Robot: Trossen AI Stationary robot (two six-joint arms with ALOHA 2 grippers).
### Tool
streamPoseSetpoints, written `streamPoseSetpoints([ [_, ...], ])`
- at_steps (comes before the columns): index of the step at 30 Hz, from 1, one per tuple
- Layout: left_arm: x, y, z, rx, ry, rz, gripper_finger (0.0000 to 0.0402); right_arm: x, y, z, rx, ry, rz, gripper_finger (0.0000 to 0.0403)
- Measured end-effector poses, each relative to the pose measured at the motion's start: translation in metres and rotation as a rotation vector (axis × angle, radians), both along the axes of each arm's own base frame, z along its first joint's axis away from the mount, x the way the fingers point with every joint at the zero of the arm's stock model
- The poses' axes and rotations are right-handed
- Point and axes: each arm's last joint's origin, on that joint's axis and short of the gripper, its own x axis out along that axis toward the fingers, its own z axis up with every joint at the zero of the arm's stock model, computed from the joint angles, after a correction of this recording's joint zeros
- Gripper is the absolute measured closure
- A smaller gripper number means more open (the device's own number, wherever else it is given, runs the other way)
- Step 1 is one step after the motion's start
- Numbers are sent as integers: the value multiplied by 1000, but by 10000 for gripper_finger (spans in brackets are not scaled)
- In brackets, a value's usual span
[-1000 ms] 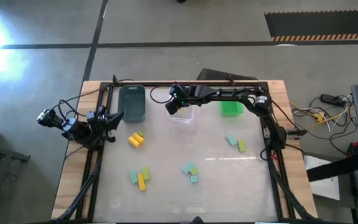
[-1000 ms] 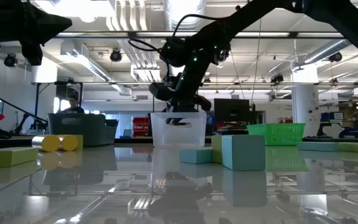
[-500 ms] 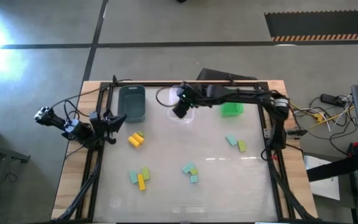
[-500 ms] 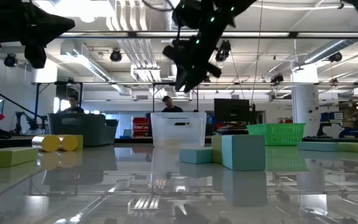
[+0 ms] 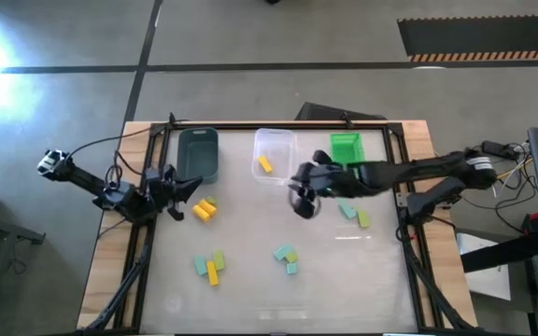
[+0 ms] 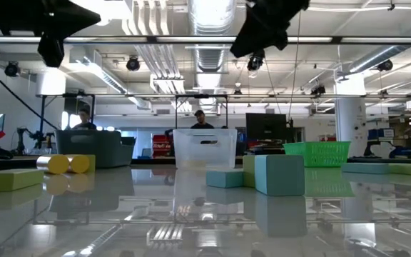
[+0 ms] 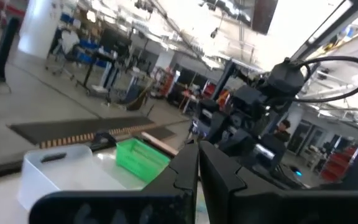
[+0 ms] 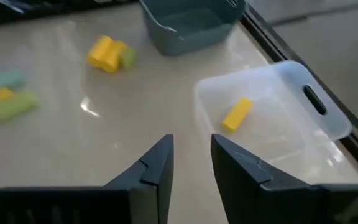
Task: Sort & place blocks by color
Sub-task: Put the green block into the blue bin
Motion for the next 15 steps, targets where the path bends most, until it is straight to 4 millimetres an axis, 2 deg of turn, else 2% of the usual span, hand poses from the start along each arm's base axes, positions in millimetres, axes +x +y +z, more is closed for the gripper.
streamPoseSetpoints([
  [3,8,-4,8,-38,33,-18,402,-15,9,-7,-14,-60,47,314],
  [8,28,-15,22,-75,189,-116,402,-38,15,-17,-108,-164,142,323],
  [12,46,-28,34,-84,324,-284,402,-52,14,-26,-178,-264,181,330],
  [15,60,-41,41,-79,438,-473,402,-61,12,-31,-227,-324,198,335],
])
